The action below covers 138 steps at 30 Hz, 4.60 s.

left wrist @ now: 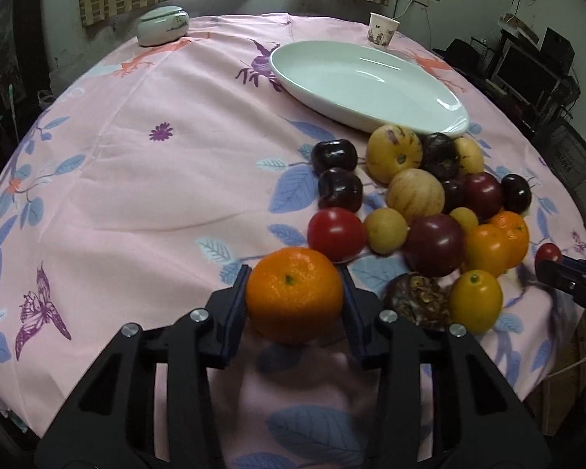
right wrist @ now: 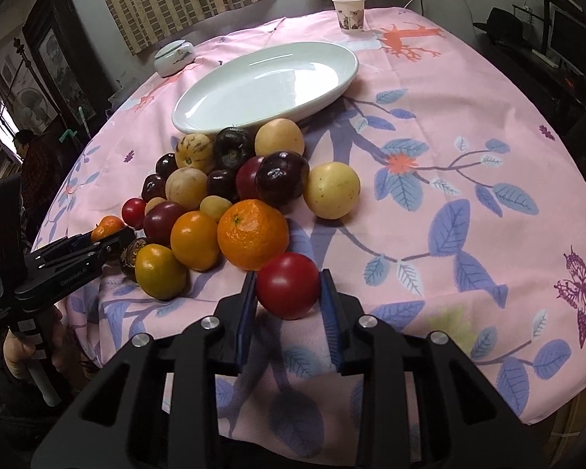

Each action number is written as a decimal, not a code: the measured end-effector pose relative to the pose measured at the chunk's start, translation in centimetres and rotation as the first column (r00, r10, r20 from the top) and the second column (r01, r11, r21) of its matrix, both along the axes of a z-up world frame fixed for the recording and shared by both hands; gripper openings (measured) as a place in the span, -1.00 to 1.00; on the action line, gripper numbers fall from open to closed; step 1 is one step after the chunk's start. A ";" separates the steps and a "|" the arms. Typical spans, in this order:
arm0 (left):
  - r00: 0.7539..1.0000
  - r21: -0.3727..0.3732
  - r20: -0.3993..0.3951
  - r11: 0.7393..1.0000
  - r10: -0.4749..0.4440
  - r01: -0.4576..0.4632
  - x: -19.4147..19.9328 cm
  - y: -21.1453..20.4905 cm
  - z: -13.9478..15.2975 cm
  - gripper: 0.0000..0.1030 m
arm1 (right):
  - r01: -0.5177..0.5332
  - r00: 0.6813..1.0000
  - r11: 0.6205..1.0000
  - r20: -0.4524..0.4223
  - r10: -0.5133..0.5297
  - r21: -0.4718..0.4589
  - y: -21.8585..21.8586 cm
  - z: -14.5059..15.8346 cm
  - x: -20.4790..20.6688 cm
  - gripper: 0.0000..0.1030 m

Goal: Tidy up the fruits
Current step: 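Grasp the orange with the left tool while the right tool grasps a red tomato, then carry both fruits onto the white plate and open both tools, then grasp the dark passion fruit with the left tool while the right tool grasps an orange, then place both fruits on the white plate and open both tools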

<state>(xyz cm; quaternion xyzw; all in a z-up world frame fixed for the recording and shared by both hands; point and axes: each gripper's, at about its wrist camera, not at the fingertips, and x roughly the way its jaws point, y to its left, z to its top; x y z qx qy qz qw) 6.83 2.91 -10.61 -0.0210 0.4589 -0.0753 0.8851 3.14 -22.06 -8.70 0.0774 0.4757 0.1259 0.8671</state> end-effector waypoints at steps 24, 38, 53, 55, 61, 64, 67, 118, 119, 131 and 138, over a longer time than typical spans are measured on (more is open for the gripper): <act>0.993 0.020 0.078 0.996 -0.089 0.088 10.1 -4.4 8.7 -0.14 | -0.156 0.970 0.982 0.173 0.173 -0.106 3.9 6.6 10.4 -0.38; 0.993 -0.032 -0.119 0.999 0.007 -0.011 29.5 -7.0 3.6 -0.13 | -0.263 0.964 0.953 -0.013 0.264 -0.148 5.4 0.4 30.6 -0.38; 0.999 -0.090 0.039 0.996 0.000 0.003 20.9 -4.7 10.3 0.73 | -0.206 0.975 0.950 0.031 0.219 -0.235 4.3 4.5 22.6 0.34; 0.997 -0.076 0.071 0.997 -0.006 0.011 17.2 -3.8 10.8 0.75 | -0.194 0.979 0.957 0.014 0.201 -0.214 3.5 4.9 19.1 0.45; 0.996 -0.070 0.085 0.997 0.020 -0.014 6.1 -0.7 8.2 0.80 | -0.153 0.987 0.980 0.033 0.158 -0.128 1.8 5.1 8.0 0.45; 0.993 -0.047 0.099 0.997 0.062 -0.058 1.5 1.0 6.2 0.80 | -0.121 0.989 0.986 0.073 0.130 -0.115 1.5 4.4 3.1 0.47; 0.994 -0.064 0.066 0.995 0.081 -0.077 -1.3 2.1 4.8 0.80 | -0.086 0.990 0.991 0.101 0.097 -0.105 1.8 3.0 0.0 0.47; 0.991 -0.013 0.096 0.995 -0.098 0.099 -0.7 -4.5 5.7 -0.20 | -0.125 0.991 0.986 0.069 0.118 0.110 0.4 1.0 0.6 -0.11; 0.991 -0.020 0.095 0.995 -0.096 0.098 -0.4 -4.4 5.9 -0.20 | -0.124 0.991 0.985 0.066 0.117 0.119 0.4 1.0 0.8 -0.11; 0.994 -0.009 0.098 0.998 -0.056 0.057 8.5 -3.5 8.2 -0.19 | -0.170 0.984 0.983 0.066 0.166 0.066 3.0 3.2 7.1 -0.12; 0.999 -0.056 0.031 0.998 -0.022 0.024 18.4 -4.0 8.3 -0.19 | -0.130 0.986 0.988 0.090 0.138 -0.088 4.6 5.4 17.7 -0.12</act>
